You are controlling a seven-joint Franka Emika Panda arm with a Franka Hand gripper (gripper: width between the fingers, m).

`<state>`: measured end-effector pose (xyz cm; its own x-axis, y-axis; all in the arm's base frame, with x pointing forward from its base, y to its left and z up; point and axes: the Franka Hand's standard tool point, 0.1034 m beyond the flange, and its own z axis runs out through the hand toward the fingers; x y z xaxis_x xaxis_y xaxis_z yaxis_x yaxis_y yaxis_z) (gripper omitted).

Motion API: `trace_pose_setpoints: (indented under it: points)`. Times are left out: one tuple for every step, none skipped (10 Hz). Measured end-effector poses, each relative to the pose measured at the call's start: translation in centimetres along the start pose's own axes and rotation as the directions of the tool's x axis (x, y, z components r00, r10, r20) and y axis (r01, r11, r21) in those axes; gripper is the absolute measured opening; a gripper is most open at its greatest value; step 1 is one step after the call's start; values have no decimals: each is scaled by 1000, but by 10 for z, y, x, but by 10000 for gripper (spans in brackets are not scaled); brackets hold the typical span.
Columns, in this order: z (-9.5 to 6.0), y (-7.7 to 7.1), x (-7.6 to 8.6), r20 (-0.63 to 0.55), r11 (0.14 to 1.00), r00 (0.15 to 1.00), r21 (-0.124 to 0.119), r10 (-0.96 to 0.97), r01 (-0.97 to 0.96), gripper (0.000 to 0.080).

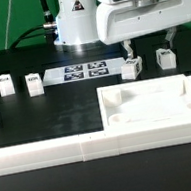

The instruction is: Assemble one leg

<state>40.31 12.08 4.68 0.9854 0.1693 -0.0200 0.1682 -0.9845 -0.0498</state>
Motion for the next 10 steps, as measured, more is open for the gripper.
trace_pose_setpoints:
  points:
    - [0, -7, -1, 1, 999, 999, 3, 52, -52, 649]
    - [0, -7, -1, 2, 992, 992, 9, 125, -125, 649]
    - [0, -7, -1, 3, 988, 988, 11, 152, -152, 649]
    - [0, -7, -1, 4, 990, 990, 11, 140, -140, 649]
    - [1, -7, -3, 40, 990, 990, 6, 137, -138, 649]
    - [1, -8, -3, 42, 990, 989, 6, 143, -143, 649]
    - [4, -13, -12, 80, 988, 985, 3, 154, -154, 649]
    - [5, -21, -27, 193, 989, 970, -12, 145, -145, 649]
    - [4, -26, -27, 275, 990, 951, -15, 140, -142, 649]
    - [6, -28, -26, 324, 991, 937, -14, 130, -133, 649]
